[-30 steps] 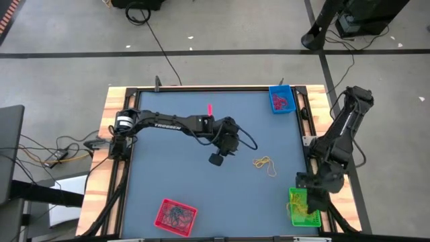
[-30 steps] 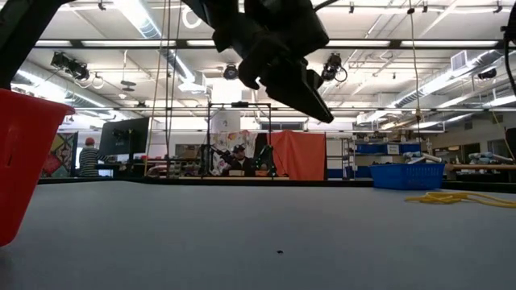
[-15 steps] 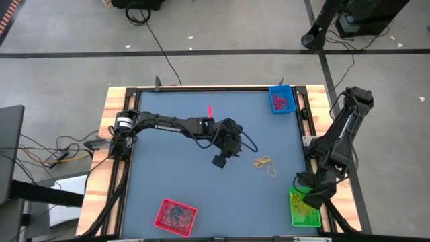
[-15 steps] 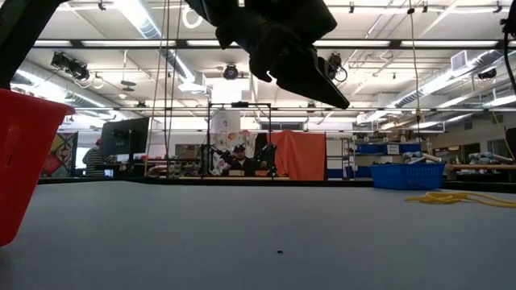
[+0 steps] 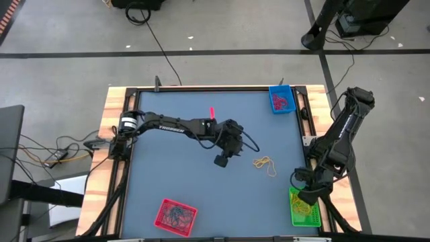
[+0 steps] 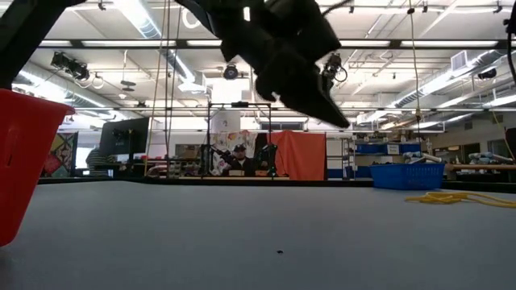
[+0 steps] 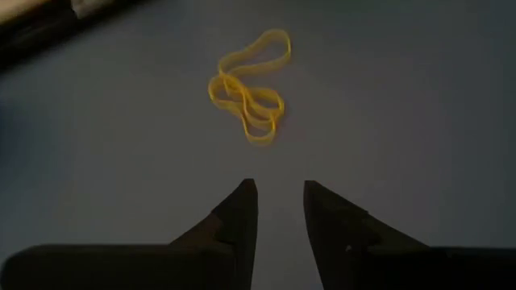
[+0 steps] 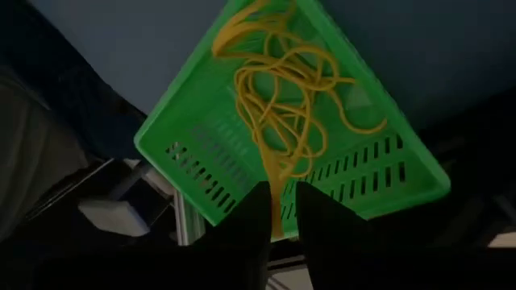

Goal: Sort rubber bands into baskets
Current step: Put the yellow rubber band into the green bin

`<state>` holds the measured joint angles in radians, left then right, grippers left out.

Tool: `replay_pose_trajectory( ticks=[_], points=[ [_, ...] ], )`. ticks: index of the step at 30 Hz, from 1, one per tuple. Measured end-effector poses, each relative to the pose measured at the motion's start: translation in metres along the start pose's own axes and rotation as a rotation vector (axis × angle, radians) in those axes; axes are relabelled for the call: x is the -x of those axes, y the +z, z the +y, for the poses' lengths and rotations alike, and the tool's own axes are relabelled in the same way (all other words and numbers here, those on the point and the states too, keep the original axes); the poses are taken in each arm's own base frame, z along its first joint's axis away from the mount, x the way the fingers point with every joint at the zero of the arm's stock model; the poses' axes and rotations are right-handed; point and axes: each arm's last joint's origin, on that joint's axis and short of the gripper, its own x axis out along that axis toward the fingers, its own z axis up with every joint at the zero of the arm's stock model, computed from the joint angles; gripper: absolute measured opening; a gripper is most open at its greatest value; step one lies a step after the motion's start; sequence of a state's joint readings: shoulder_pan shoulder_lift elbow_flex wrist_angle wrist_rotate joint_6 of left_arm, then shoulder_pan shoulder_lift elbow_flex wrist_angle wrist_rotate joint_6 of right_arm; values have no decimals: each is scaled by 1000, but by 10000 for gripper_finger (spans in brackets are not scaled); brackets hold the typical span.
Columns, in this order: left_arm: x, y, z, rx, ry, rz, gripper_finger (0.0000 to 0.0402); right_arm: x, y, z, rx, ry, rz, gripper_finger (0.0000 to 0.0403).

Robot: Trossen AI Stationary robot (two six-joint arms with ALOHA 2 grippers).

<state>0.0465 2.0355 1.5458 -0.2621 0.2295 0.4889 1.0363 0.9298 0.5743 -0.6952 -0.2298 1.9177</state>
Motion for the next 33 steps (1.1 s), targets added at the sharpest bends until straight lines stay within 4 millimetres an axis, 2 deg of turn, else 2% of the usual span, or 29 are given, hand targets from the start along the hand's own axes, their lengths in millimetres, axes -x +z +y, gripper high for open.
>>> replay_pose_trajectory(
  ticks=[11,14,19,22,26,29,33],
  points=[
    [-41,-24,-3,-55,-17,27,108,1,-7,7,-16,43,139,142],
    [-42,-23,-2,-58,-9,14,108,1,-7,7,-27,45,142,145],
    [-42,-11,3,-94,54,-99,108,1,-7,7,-61,38,159,141],
    [-51,-9,2,-161,81,-152,108,1,-6,8,-63,55,119,140],
    [-71,-21,-11,-179,43,-124,108,0,-2,8,-49,83,-1,140],
    [-73,-16,-13,-174,50,-163,108,0,0,7,-47,78,-2,139],
    [-81,-20,-17,-149,43,-167,108,1,0,7,-50,71,14,139]
  ],
)
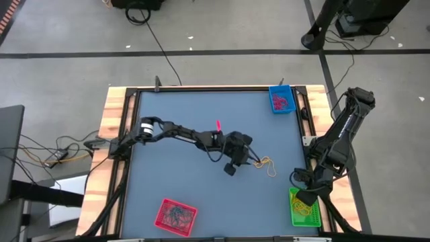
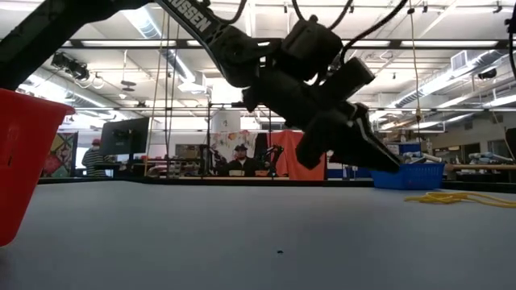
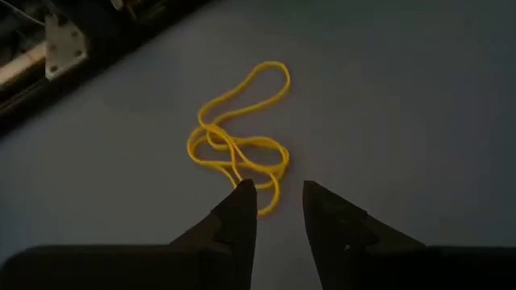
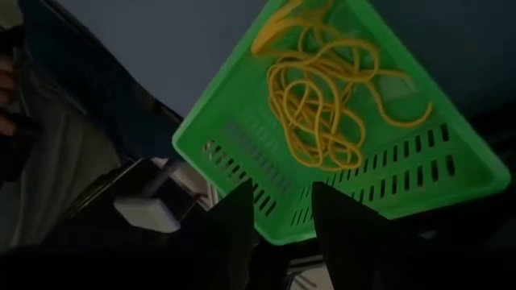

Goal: Sort rubber bands into baskets
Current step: Put the yellow rubber band into the green bin

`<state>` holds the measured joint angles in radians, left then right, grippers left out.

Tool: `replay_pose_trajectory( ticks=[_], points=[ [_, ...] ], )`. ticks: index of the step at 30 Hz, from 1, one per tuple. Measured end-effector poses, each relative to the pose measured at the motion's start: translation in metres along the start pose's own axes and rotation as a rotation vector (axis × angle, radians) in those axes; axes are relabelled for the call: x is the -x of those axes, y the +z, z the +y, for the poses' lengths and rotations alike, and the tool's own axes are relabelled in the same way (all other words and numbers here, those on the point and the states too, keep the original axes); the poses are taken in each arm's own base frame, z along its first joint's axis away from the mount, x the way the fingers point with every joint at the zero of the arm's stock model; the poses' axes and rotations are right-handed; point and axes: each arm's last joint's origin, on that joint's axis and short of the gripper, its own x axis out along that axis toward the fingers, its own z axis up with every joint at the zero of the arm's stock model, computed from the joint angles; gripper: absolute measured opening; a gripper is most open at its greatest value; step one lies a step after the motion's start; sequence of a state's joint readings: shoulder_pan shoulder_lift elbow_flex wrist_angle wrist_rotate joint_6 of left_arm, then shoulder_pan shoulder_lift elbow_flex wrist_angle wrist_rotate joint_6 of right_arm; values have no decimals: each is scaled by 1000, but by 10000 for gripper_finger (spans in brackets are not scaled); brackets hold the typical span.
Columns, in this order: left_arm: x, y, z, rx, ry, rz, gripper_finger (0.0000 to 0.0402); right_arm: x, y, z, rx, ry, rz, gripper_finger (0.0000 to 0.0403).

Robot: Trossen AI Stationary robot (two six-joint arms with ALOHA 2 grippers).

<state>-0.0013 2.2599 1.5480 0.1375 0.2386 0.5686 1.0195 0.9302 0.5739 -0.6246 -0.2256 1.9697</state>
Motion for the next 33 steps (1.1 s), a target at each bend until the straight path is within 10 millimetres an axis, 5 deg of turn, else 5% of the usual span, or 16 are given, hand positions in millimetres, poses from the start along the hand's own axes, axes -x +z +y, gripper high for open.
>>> replay_pose_trajectory(
  ticks=[6,16,23,33],
  points=[
    [-4,-1,-4,45,-18,-6,108,1,3,3,-15,45,-57,135],
    [15,6,8,224,3,45,108,10,29,16,258,177,-566,132],
    [33,18,11,266,-8,73,96,12,64,13,292,-49,-913,127],
    [64,30,8,330,-44,107,56,-12,104,3,220,-438,-854,115]
  ],
)
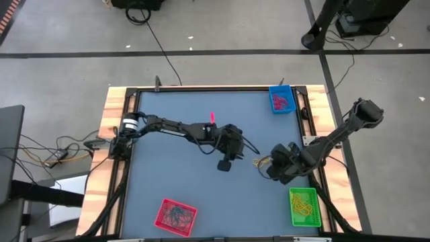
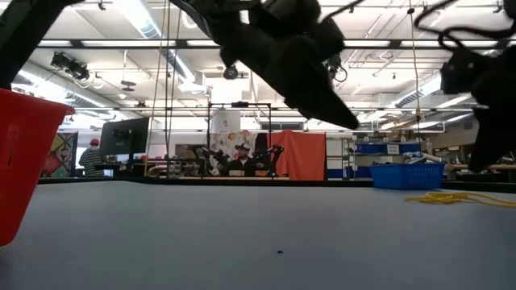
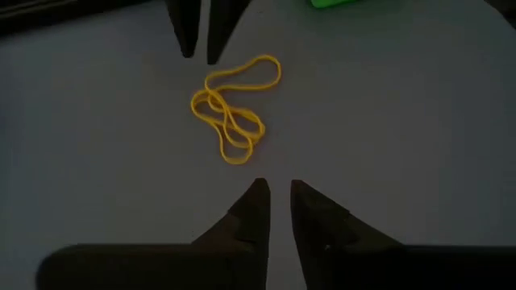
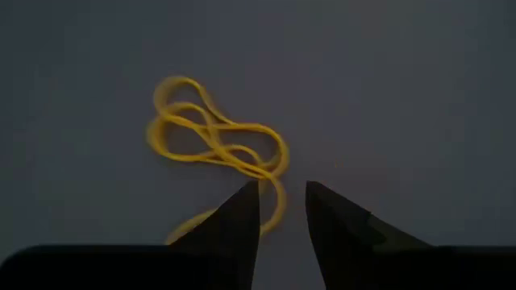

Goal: Sort rubber bands into baskets
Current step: Put the yellow rubber band into the green bin

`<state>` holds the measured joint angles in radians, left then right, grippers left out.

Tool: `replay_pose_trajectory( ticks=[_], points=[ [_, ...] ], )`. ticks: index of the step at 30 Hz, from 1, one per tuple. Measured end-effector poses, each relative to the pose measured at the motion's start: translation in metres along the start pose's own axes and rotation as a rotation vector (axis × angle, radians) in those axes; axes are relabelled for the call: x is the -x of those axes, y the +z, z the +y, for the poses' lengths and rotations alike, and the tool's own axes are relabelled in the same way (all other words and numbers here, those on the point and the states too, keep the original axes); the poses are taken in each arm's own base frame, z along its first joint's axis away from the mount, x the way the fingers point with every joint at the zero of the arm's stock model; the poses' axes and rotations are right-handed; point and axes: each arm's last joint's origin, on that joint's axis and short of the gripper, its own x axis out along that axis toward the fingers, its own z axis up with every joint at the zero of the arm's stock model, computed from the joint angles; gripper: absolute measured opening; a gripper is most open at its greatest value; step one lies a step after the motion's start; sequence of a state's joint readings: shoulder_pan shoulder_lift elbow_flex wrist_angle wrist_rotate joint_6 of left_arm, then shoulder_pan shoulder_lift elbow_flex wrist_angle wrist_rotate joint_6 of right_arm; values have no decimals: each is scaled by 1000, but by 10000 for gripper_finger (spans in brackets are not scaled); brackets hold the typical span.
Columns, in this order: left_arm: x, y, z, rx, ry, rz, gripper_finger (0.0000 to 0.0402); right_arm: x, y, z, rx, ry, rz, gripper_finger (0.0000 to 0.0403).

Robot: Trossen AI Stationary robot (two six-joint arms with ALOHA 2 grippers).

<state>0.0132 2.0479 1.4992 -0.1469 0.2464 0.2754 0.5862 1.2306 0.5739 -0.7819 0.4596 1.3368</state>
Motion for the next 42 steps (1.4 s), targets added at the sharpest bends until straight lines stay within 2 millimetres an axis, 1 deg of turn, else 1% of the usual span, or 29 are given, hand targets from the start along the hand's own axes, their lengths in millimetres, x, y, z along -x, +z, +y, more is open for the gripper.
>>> replay_pose_trajectory(
  ticks=[2,6,9,14,17,20,21,24,26,29,31,33,36,40,42],
  points=[
    [13,-2,-3,9,5,0,49,-7,0,1,21,-29,25,111],
    [50,-2,-5,24,61,-57,40,-16,1,5,73,-34,89,105],
    [73,-10,-9,50,114,-72,39,-21,1,6,92,-49,109,103],
    [111,-22,-22,83,177,-104,39,-30,3,7,82,-84,131,99],
    [131,-33,-30,111,206,-113,39,-34,3,9,89,-82,161,73],
    [153,-42,-38,121,233,-155,39,-36,4,11,129,-63,184,21],
    [159,-45,-40,129,240,-169,39,-36,4,11,150,-57,190,12],
    [172,-56,-46,132,285,-201,39,-32,6,12,158,-52,201,10],
    [177,-65,-49,134,328,-211,39,-23,9,12,161,-55,238,6],
    [187,-75,-48,148,396,-229,39,-1,19,14,156,-45,240,5],
    [192,-76,-45,172,418,-261,39,18,24,13,168,-56,237,4],
    [195,-81,-45,208,424,-251,39,39,30,15,179,-36,234,4],
    [197,-82,-43,235,427,-247,39,70,34,10,178,-43,275,3],
    [196,-85,-43,241,422,-219,39,111,35,8,164,22,359,2],
    [195,-85,-43,242,430,-214,39,130,34,8,185,99,396,3]
  ],
)
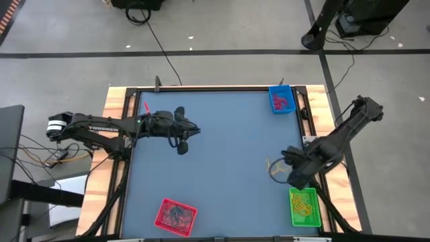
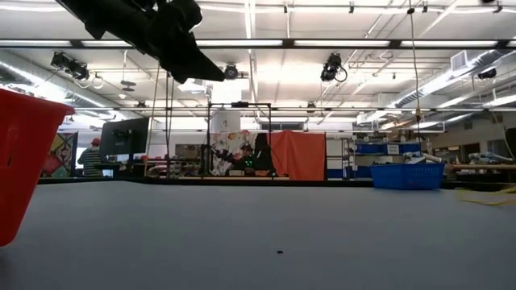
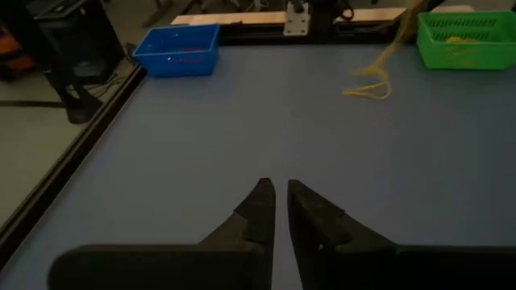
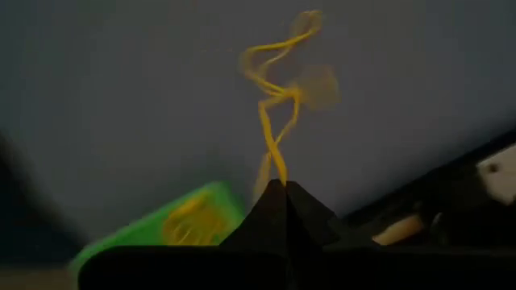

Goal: Sort rubber bands into baskets
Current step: Put the yellow rubber band into the green bin

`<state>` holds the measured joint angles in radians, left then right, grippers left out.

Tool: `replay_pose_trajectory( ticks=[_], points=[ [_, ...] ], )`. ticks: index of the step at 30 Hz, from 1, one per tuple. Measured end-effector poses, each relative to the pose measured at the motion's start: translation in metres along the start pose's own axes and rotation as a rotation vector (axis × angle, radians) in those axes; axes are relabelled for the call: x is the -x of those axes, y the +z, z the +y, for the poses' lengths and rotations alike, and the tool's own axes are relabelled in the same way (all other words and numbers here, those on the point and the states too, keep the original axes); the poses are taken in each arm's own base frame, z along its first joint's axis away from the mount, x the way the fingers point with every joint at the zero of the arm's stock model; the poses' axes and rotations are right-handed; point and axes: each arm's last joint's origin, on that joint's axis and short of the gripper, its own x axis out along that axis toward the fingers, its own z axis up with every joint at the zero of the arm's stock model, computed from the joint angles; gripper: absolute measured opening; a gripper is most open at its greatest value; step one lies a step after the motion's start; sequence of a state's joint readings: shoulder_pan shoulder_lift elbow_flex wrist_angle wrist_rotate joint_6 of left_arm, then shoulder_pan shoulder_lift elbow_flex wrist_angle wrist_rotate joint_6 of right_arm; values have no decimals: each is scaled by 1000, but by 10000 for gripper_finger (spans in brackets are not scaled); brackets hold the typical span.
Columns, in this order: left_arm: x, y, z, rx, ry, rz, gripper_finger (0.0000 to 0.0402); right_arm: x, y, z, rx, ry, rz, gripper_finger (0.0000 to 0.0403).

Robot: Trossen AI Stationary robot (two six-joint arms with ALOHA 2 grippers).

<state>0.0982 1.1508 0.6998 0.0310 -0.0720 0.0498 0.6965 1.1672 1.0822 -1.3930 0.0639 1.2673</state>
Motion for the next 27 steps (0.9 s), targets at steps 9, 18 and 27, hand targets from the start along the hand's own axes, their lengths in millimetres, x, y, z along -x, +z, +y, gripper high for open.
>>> replay_pose_trajectory(
  ticks=[9,18,27],
  points=[
    [0,0,0,-20,9,0,39,66,-27,0,-40,268,48,3],
    [0,-1,0,-14,7,5,39,74,-57,5,-156,278,191,3],
    [0,2,0,-8,8,-27,39,71,-61,10,-2,284,-78,3]
  ],
)
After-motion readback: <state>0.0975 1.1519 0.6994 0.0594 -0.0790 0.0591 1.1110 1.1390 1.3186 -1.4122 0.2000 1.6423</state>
